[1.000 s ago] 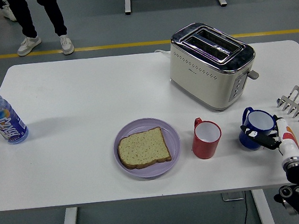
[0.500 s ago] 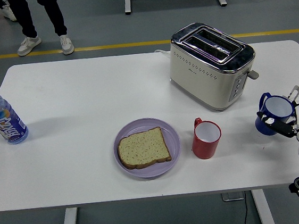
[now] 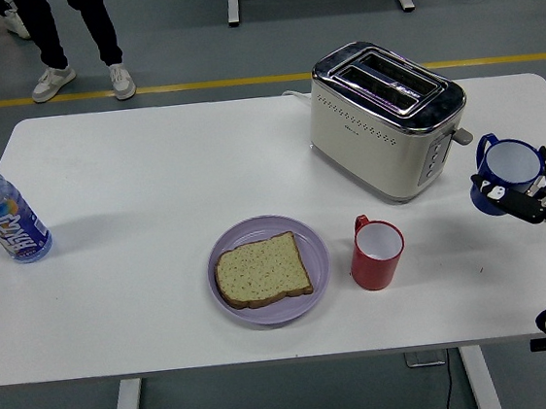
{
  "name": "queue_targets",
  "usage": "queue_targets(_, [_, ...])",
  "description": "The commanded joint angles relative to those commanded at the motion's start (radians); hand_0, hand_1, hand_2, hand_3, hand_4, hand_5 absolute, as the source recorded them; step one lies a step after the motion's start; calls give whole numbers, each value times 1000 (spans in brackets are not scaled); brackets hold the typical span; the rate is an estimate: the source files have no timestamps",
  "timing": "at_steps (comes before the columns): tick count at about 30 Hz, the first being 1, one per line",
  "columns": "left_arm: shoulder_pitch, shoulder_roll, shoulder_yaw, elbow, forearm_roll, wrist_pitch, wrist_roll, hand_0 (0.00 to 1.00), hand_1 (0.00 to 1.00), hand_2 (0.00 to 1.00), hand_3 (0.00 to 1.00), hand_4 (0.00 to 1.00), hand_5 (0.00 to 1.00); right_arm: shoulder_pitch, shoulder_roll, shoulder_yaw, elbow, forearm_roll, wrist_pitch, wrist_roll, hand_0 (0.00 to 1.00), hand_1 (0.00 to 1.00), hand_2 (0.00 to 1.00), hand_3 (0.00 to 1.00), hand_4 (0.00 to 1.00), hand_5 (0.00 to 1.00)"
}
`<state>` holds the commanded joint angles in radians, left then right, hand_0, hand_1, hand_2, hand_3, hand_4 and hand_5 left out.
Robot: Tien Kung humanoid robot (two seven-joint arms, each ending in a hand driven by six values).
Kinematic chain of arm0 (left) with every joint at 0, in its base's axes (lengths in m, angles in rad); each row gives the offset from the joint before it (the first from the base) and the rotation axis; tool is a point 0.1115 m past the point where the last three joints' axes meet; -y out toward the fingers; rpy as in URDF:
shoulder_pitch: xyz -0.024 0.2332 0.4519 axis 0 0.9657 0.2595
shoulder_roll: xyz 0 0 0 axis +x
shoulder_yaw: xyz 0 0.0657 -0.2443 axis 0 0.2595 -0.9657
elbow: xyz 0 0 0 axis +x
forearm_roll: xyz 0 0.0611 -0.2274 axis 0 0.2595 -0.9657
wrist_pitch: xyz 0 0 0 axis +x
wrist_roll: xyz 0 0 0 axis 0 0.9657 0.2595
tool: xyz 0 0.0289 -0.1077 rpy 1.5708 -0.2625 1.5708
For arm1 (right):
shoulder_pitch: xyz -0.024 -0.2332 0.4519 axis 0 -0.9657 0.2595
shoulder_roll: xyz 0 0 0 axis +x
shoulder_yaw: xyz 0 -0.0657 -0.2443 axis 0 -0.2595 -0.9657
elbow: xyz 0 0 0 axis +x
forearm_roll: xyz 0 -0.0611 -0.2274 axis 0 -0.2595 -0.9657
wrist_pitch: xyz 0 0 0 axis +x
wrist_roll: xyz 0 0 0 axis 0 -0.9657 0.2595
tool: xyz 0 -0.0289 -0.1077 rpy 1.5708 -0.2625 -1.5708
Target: Pick up the cup,pour liquid into bread,place the cup on the desk
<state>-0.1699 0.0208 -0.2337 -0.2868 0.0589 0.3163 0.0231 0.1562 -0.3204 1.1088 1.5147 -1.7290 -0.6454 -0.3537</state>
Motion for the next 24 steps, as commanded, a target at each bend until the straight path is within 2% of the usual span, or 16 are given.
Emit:
queue_targets(4, [-2, 1, 3, 0, -5, 0, -1, 688, 698, 704, 558, 255, 998, 27, -5, -42, 41, -41, 0, -23, 203, 172, 366, 426, 770, 234])
queue_targets(11, [-6, 1, 7, 0, -15, 0, -4, 688, 698, 704, 558, 255, 998, 106, -15, -140, 71, -98, 0, -68, 196, 171, 367, 429, 763, 210])
queue_targets(24, [-8, 2, 14, -1, -25, 0, -8, 687, 697, 703, 558, 255, 998, 261, -13, -319, 26, -186, 0, -92, 212, 182, 370, 431, 762, 198])
